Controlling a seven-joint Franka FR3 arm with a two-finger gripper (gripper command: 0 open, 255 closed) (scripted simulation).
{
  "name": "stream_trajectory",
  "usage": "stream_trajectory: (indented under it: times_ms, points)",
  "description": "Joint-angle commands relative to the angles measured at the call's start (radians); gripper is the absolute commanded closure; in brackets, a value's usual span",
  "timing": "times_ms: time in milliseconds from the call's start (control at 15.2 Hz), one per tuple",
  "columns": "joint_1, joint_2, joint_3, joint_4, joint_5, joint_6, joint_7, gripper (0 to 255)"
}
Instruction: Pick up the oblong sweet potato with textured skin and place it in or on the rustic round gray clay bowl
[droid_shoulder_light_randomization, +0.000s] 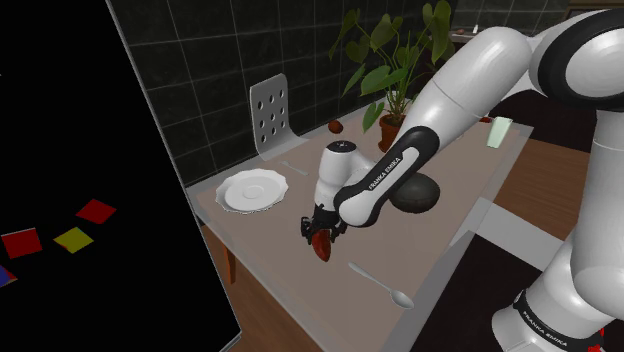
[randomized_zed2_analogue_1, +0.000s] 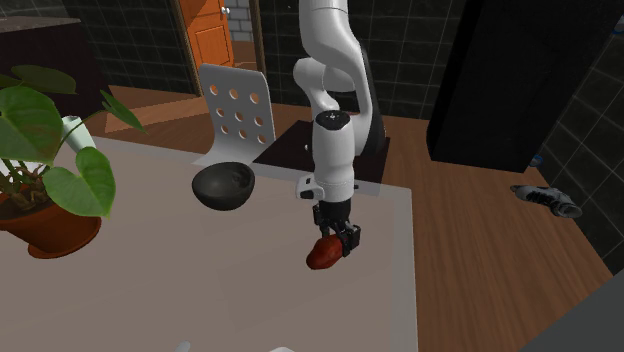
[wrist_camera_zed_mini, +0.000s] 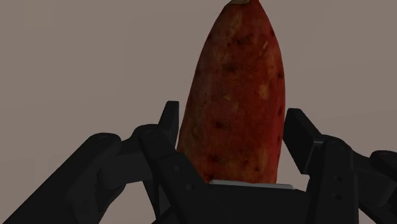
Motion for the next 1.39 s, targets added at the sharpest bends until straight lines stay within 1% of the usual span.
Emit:
stream_trajectory:
  times_ms: [0,396,1320]
  points:
    - [0.000,0.000,0.000,0.000,0.000,0.000,0.000,255]
    - [0.000,0.000,0.000,0.000,0.000,0.000,0.000,255]
    - [-0.037,-0.168,0.048,0.010,0.089,-0.172,-0.054,255]
